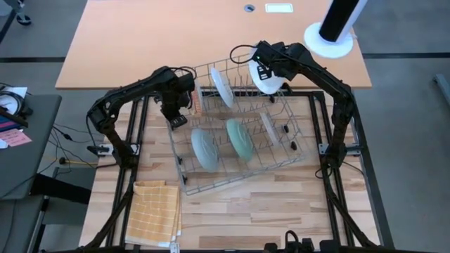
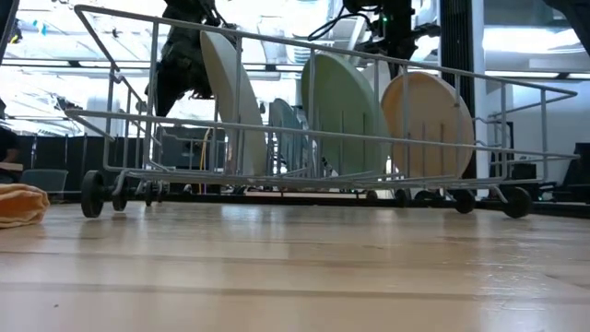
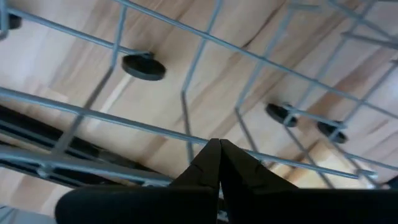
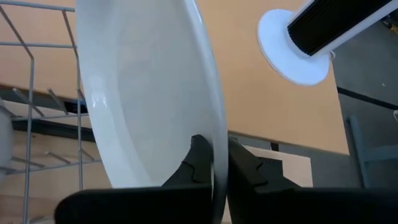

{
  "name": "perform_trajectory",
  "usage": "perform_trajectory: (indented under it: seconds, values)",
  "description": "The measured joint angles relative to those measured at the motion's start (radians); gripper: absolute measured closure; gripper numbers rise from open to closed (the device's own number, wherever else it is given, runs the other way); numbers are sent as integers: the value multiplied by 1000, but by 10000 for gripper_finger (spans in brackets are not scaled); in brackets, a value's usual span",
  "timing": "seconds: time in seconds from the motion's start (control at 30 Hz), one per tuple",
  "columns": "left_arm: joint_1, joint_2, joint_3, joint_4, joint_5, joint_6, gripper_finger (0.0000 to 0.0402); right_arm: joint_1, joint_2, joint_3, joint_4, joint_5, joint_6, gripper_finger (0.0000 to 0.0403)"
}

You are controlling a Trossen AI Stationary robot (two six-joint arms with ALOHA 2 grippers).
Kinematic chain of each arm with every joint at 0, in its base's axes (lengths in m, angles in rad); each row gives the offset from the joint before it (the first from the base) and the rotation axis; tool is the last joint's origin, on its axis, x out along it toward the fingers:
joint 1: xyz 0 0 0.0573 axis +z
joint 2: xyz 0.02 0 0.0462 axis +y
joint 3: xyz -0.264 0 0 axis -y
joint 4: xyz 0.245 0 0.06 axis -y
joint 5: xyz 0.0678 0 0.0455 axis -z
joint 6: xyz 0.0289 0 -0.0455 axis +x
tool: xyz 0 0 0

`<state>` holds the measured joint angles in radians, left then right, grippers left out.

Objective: Sort dishes
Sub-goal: Put the white plate in the dish rack

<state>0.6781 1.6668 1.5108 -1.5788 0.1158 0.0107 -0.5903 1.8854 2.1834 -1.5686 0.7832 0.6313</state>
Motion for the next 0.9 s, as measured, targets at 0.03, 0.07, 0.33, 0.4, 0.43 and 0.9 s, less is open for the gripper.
perform_trajectory:
  seconds: [0.03,0.07,0.33,0.4,0.43,0.9]
  values:
    - [0,-6,0,0,13,-11,401,1,0,0,-1,0,0,388]
    - [-1,-11,0,0,20,-18,401,1,0,0,-2,0,-1,388]
    - [-20,-14,7,4,47,-63,401,2,0,0,-3,-1,-3,388]
    - [-27,-27,18,11,74,-84,401,3,0,0,-3,-2,-2,388]
    - [-31,-41,24,8,83,-95,401,7,0,0,-3,-4,5,388]
    - [-31,-165,174,138,74,-260,401,27,1,-1,-5,-1,19,390]
